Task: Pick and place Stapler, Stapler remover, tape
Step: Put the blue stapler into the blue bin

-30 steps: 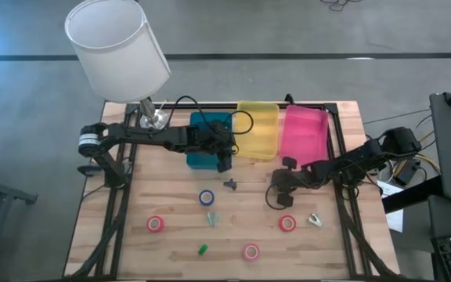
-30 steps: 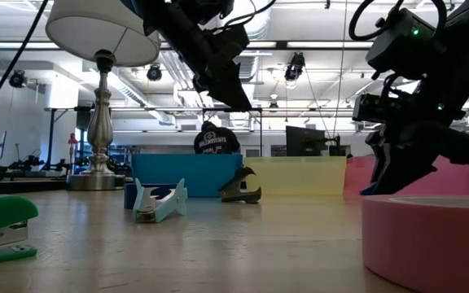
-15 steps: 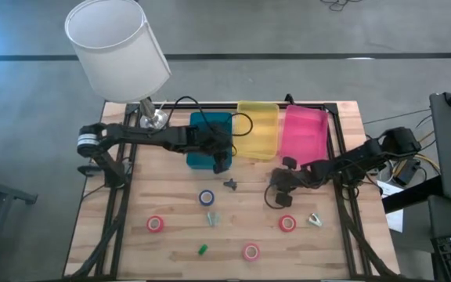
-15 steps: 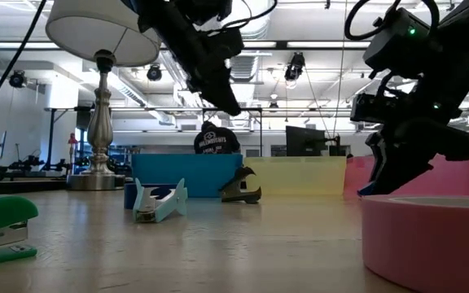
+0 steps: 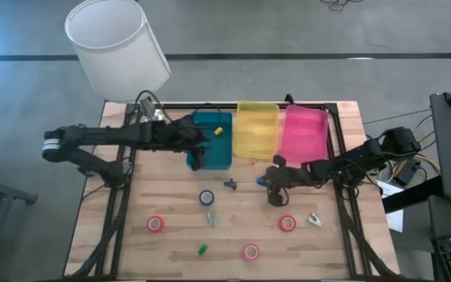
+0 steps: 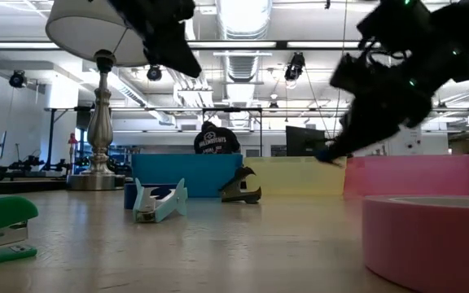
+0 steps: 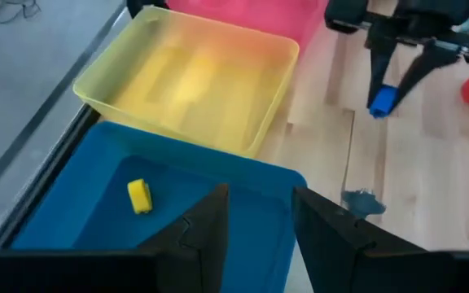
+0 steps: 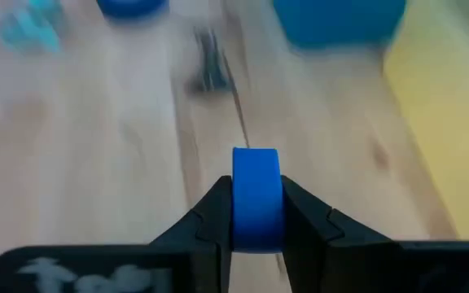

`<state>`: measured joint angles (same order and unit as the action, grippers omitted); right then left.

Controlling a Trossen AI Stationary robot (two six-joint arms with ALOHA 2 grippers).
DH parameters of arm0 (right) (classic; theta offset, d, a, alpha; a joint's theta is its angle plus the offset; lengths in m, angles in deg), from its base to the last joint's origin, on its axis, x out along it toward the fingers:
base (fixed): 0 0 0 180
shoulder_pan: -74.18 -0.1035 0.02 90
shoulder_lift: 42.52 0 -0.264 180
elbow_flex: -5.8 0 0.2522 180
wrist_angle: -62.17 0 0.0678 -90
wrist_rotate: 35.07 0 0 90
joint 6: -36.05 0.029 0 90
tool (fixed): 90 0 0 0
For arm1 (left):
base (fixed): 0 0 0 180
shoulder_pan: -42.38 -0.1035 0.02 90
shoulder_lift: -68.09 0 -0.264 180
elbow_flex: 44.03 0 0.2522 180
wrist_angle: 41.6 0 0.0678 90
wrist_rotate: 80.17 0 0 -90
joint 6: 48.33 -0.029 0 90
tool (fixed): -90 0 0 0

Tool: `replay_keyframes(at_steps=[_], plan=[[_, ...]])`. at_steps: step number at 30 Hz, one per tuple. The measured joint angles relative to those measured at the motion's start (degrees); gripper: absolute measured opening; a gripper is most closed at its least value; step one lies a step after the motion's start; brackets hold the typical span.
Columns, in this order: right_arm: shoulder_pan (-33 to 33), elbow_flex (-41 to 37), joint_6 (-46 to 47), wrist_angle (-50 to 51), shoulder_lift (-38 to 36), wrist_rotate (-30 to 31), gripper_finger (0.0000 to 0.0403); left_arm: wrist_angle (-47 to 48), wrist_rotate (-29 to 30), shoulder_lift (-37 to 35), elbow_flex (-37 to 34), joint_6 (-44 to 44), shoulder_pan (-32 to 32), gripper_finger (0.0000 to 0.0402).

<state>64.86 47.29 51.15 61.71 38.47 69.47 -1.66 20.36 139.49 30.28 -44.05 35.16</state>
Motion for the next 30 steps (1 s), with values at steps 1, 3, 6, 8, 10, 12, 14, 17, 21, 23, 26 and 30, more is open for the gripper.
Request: replay_keyframes(at_steps=[1,3,6,8,10,12,14,17,21,23,26,30], plan=[[0.0,0.0,-0.9,-2.9,0.0,0.0,0.0069,-1.8,0.0,-1.1,-1.9,0.5,0.1,0.0138],[0.0,0.4,-3.1,-7.8,0.0,0.0,0.0069,-5.5,0.0,-3.0,-5.3,1.1,0.1,0.0138],[0.4,3.3,-6.2,-10.0,0.0,1.1,0.0070,-9.6,-0.1,-4.5,-9.9,1.2,0.2,0.0138],[1.3,6.2,-7.7,-10.1,0.5,2.1,0.0070,-12.2,-0.2,-5.0,-12.5,1.2,0.2,0.0138],[2.6,9.3,-9.7,-10.1,1.5,2.2,0.0070,-14.5,-0.1,-5.2,-14.5,1.1,0.2,0.0138],[4.3,13.0,-11.2,-10.2,3.6,2.1,0.0070,-15.9,-0.1,-5.2,-15.9,0.6,0.2,0.0138],[6.3,16.9,-11.7,-10.1,6.4,2.1,0.0071,-16.1,0.0,-5.2,-16.3,0.5,0.2,0.0138],[9.4,23.1,-12.8,-9.8,12.5,2.1,0.0073,-16.4,1.1,-5.4,-16.2,0.0,0.2,0.0138],[12.3,32.2,-16.6,-3.4,21.3,1.9,0.0074,-16.2,2.9,-6.0,-15.6,-1.9,0.2,0.0138],[13.4,37.8,-16.5,3.1,25.0,1.8,0.0073,-16.5,4.7,-6.7,-15.4,-2.4,0.2,0.0138],[14.7,45.3,-15.9,13.9,30.2,1.9,0.0072,-16.1,7.0,-7.7,-15.4,-2.7,0.2,0.0138],[15.9,53.5,-17.6,23.6,37.1,2.0,0.0076,-15.9,8.8,-8.5,-15.6,-2.6,0.2,0.0138]])
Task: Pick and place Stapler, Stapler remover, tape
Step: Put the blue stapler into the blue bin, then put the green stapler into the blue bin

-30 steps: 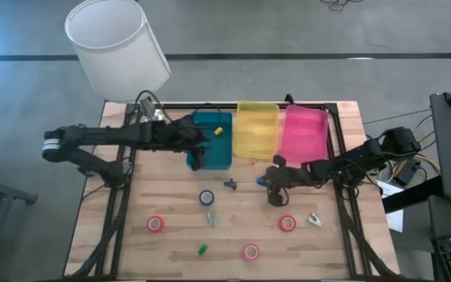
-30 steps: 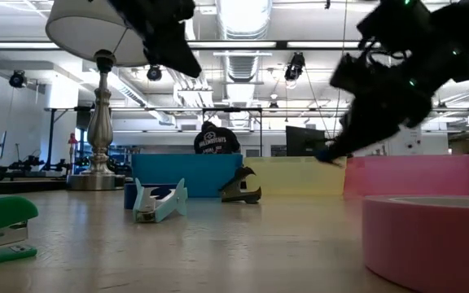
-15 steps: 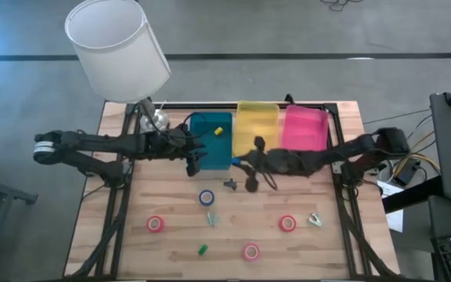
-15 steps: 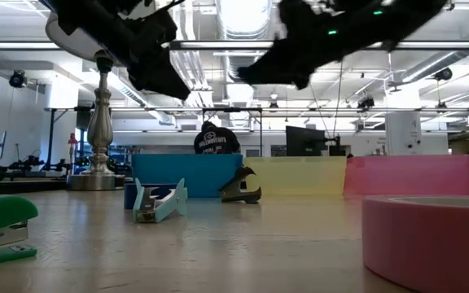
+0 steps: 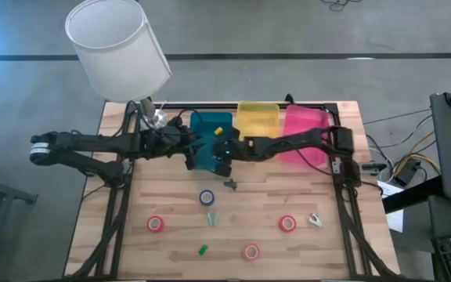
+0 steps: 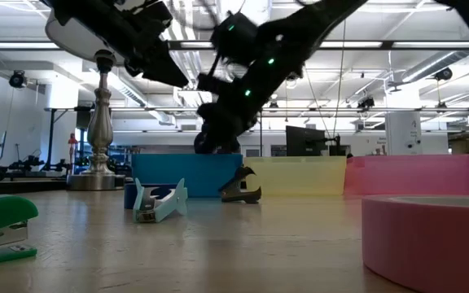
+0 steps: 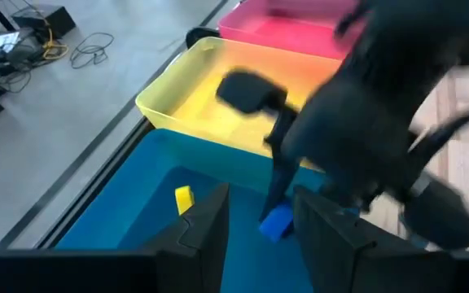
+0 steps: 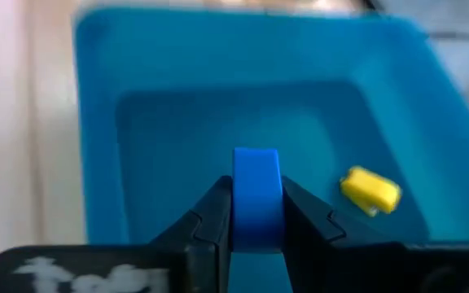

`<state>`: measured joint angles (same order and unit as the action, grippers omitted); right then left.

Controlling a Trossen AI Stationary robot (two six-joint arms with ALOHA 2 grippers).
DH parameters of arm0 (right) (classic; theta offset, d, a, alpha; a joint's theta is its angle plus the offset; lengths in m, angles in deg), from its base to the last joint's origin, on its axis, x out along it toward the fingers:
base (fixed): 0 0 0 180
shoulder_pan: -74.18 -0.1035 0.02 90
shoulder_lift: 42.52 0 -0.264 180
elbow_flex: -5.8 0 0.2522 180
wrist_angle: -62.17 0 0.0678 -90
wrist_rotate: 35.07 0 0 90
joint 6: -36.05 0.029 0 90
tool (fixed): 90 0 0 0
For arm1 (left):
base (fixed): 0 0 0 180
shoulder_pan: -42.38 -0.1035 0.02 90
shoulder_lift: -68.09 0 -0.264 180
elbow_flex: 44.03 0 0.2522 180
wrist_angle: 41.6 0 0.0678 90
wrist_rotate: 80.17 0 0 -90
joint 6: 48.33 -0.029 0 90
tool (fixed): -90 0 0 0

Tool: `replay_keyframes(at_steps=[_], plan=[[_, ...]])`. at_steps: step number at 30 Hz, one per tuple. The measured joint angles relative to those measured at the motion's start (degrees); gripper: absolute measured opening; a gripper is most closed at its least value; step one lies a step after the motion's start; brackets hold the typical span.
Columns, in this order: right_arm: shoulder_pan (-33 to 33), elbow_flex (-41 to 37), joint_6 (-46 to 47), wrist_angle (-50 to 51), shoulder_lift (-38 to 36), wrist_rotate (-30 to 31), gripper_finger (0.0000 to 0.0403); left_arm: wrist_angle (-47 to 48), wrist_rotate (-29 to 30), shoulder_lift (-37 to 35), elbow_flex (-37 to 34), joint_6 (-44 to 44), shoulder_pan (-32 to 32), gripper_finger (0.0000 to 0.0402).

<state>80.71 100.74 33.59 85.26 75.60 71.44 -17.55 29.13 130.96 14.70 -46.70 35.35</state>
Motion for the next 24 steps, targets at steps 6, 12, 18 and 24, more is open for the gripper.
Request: replay_keyframes(at_steps=[6,12,18,24], plan=[[1.5,10.1,0.8,12.5,8.0,0.0,0.0085,0.2,0.1,-0.1,0.0,-1.5,0.0,0.0138],[2.0,17.1,2.4,23.1,12.2,-0.9,0.0098,0.1,0.1,-0.2,0.0,-2.0,0.0,0.0138],[2.0,19.8,0.4,26.2,13.2,-0.5,0.0127,0.7,0.6,-0.3,0.0,-1.7,0.0,0.0138],[2.0,19.7,2.9,28.6,10.6,-0.1,0.0155,1.6,0.2,-0.3,0.0,0.0,0.0,0.0138]])
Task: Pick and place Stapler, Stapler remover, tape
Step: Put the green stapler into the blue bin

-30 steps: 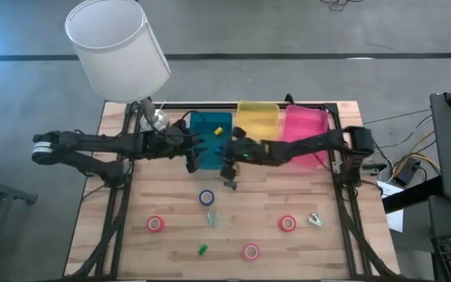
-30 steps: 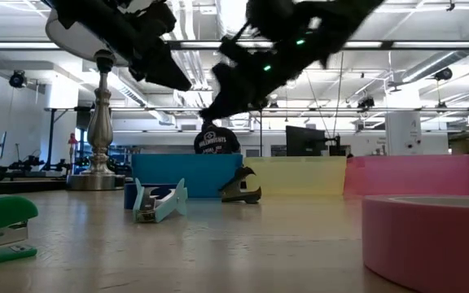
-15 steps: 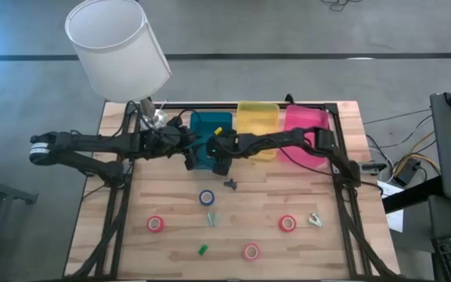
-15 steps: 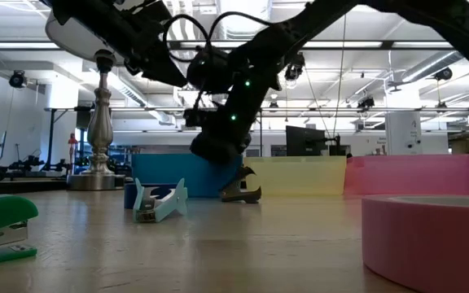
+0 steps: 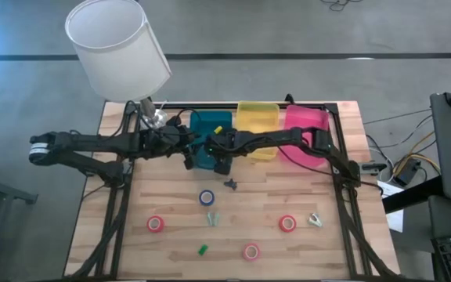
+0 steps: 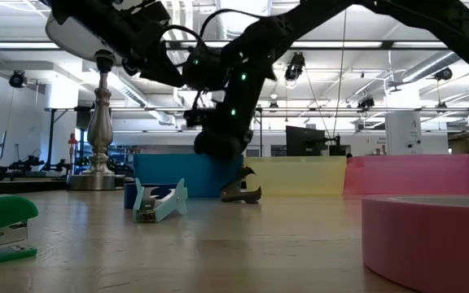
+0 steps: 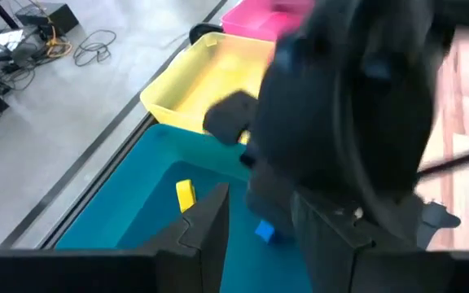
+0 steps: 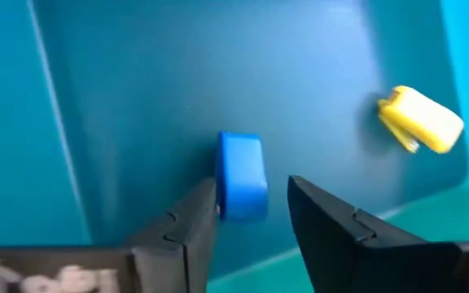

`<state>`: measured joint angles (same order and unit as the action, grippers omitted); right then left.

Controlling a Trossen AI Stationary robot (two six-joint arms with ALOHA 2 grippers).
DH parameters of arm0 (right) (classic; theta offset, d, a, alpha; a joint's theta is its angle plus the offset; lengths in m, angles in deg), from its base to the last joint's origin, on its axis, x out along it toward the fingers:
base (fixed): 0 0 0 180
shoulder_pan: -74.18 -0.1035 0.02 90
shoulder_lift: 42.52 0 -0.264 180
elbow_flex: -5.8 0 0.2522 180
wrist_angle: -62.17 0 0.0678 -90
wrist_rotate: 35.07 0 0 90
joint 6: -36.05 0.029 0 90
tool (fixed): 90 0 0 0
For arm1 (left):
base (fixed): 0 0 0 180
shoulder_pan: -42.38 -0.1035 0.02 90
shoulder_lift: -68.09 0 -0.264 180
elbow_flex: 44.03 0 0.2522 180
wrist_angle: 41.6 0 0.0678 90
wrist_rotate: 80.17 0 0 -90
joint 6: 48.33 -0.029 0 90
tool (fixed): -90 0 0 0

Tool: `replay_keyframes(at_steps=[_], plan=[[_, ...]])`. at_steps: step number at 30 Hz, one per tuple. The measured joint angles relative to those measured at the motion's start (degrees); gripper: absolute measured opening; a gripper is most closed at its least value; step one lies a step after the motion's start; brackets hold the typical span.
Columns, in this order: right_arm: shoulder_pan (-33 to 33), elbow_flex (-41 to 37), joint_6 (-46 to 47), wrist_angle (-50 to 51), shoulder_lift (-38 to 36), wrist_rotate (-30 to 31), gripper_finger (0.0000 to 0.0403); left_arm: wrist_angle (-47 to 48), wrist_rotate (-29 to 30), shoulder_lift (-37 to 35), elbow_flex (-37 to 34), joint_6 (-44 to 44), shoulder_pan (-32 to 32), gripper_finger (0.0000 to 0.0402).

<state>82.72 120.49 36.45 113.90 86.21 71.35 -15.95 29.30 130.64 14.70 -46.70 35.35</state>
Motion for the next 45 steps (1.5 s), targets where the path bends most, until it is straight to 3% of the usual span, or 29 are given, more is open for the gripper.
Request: replay_keyframes(at_steps=[8,16,23,31,36,41,45], plan=[[-1.7,-0.2,3.5,4.0,-6.2,-0.2,0.0171,1.2,-0.5,-0.7,-0.1,2.0,1.4,0.0138],[-7.3,-3.3,10.4,16.7,-15.8,0.0,0.0165,1.2,-0.4,-2.9,-0.2,4.2,6.5,0.0138],[-15.7,-17.9,23.8,15.7,-31.7,0.1,0.0157,1.4,-1.7,-2.5,-0.3,8.5,10.6,0.0138],[-23.1,-39.4,29.3,-0.2,-47.1,0.3,0.0158,0.9,-5.4,1.7,0.4,18.9,20.8,0.0134],[-23.7,-48.3,29.2,-5.5,-54.2,0.4,0.0162,4.1,-7.8,10.3,7.8,25.6,27.5,0.0112],[-23.5,-53.9,29.0,-6.9,-59.9,5.9,0.0159,16.1,-17.0,21.1,21.1,31.3,28.7,0.0089],[-23.5,-56.5,27.5,-6.6,-64.4,5.8,0.0157,25.2,-22.3,29.8,30.3,37.5,28.9,0.0083]])
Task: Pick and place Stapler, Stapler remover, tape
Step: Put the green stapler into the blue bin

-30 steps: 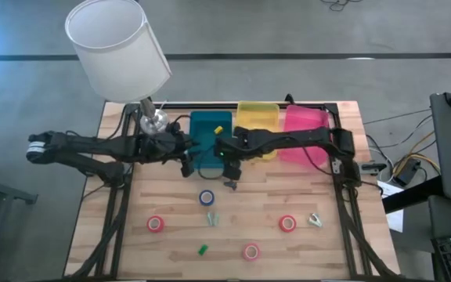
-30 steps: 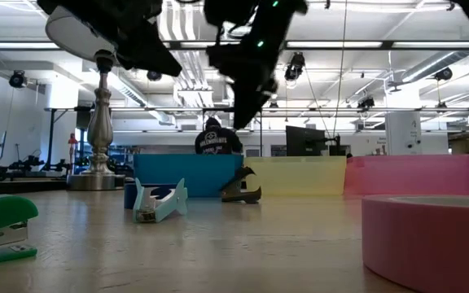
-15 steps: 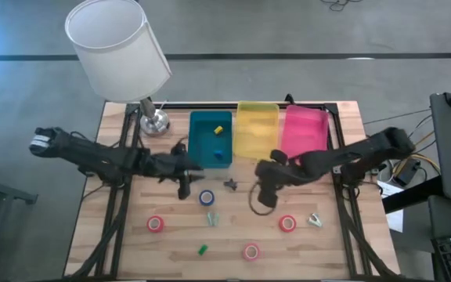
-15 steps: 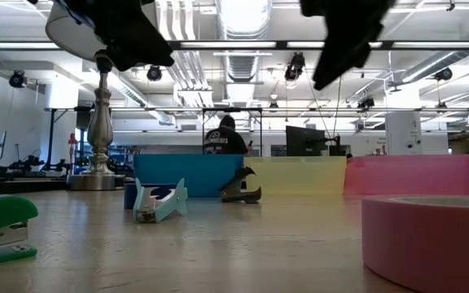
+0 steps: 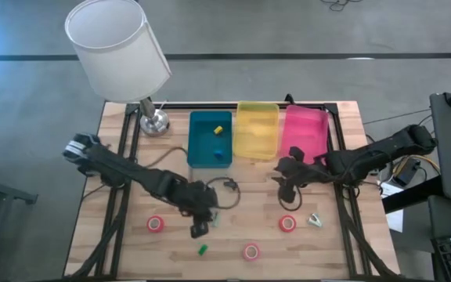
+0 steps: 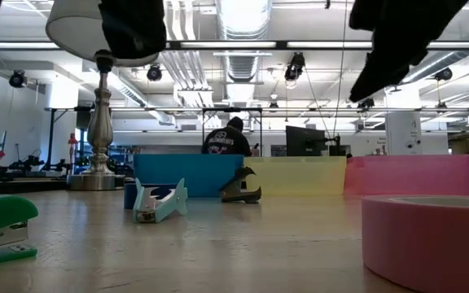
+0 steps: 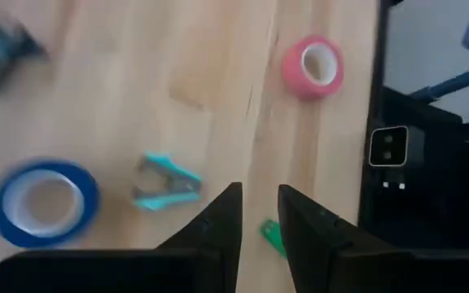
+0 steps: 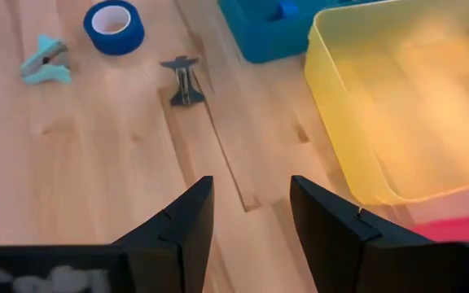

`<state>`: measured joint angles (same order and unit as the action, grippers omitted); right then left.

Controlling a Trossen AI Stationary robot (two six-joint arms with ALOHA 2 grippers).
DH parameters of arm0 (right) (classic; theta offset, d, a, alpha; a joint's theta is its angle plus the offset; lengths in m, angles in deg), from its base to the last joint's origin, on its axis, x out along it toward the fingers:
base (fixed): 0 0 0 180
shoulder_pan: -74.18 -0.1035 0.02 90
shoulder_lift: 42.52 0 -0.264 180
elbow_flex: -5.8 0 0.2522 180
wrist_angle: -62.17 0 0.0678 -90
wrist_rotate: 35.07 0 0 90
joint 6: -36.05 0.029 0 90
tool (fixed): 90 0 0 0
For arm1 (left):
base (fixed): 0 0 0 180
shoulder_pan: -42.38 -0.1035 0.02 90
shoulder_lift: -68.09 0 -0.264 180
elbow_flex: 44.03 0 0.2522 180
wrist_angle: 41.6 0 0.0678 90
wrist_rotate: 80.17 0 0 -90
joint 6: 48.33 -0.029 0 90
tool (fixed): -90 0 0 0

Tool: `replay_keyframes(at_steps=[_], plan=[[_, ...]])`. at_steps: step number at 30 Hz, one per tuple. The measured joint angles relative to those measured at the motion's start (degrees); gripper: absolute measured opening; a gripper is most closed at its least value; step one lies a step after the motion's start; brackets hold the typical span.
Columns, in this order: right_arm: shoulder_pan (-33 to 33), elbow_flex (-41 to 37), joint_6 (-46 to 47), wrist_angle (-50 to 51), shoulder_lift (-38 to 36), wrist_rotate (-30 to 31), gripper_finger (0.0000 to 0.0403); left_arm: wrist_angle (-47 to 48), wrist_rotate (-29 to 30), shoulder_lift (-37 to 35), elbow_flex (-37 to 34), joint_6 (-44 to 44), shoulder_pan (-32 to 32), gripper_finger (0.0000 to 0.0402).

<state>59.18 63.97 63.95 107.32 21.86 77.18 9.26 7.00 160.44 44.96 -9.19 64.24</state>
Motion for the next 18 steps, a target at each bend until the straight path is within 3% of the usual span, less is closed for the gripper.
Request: replay_keyframes(at_steps=[4,9,14,18], plan=[[0.0,-0.5,-5.3,-0.5,-3.9,0.7,0.0160,5.4,-6.8,7.9,5.7,9.9,0.5,0.0088],[0.0,-0.5,-15.2,-4.1,-6.5,3.7,0.0156,11.4,-12.0,15.4,10.7,16.3,2.2,0.0118],[0.0,-0.5,-23.8,-7.3,-7.3,3.3,0.0155,12.1,-14.3,18.5,13.3,23.8,3.3,0.0154],[0.0,-0.5,-31.2,-10.9,-7.3,3.2,0.0155,10.7,-9.9,18.3,13.7,29.1,4.0,0.0162]])
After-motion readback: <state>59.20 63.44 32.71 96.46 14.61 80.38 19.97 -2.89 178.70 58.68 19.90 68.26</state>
